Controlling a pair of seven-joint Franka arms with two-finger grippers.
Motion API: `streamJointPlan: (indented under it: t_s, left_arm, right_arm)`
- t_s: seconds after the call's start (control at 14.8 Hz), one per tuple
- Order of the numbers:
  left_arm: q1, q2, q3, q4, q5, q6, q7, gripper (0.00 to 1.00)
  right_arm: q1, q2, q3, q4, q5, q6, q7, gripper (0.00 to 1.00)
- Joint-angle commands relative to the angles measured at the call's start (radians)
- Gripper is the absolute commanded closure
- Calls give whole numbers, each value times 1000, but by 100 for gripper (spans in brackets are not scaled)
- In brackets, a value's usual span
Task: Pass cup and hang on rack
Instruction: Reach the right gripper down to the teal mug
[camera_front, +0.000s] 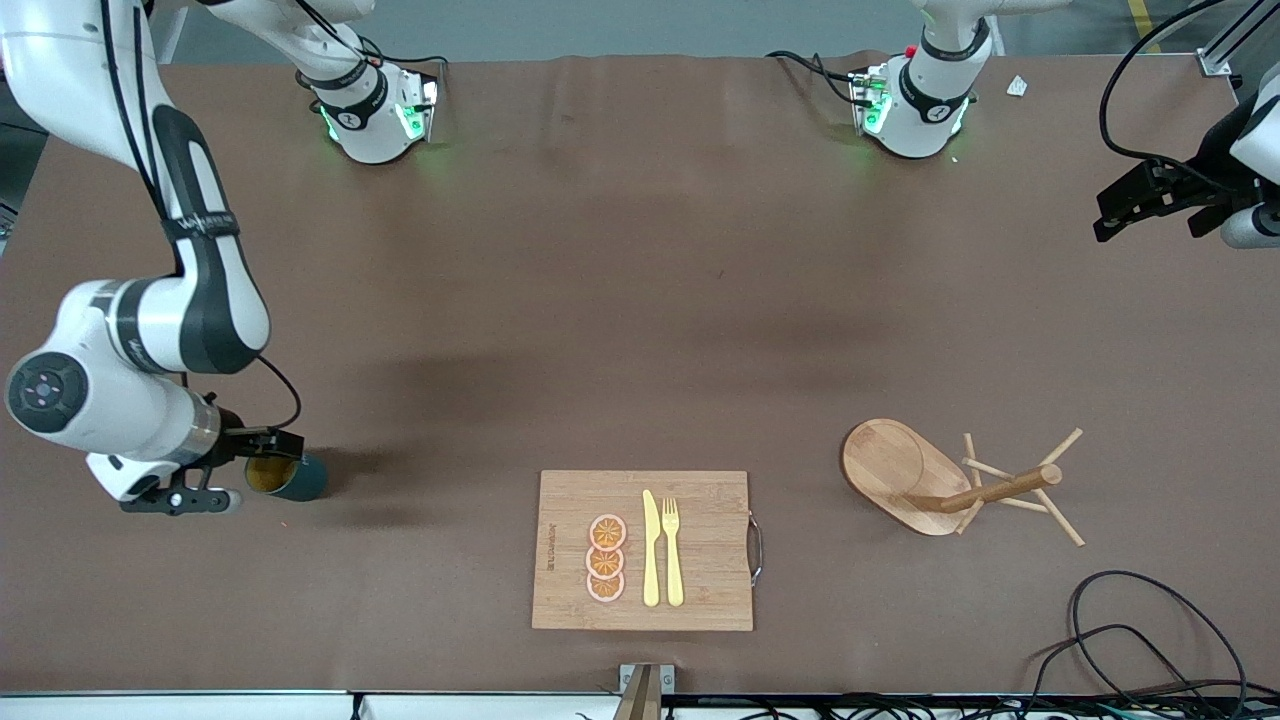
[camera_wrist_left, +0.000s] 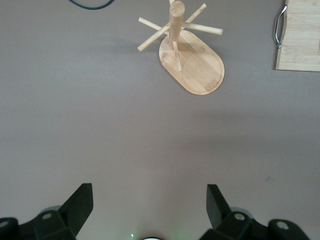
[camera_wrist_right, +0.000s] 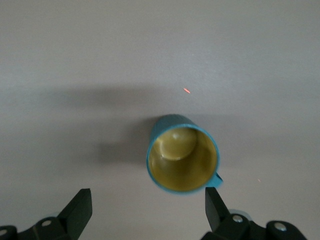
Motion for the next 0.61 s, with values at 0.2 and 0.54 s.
streamJointPlan:
  t_s: [0.2, 0.54]
  left_arm:
    - [2, 1, -1, 8, 7, -11, 17, 0]
    - [4, -1, -2, 8, 7, -11, 17, 0]
  right_arm:
    - [-5, 105, -1, 11, -1, 84, 3, 9]
    - [-11, 117, -1, 13, -7, 74, -10, 69]
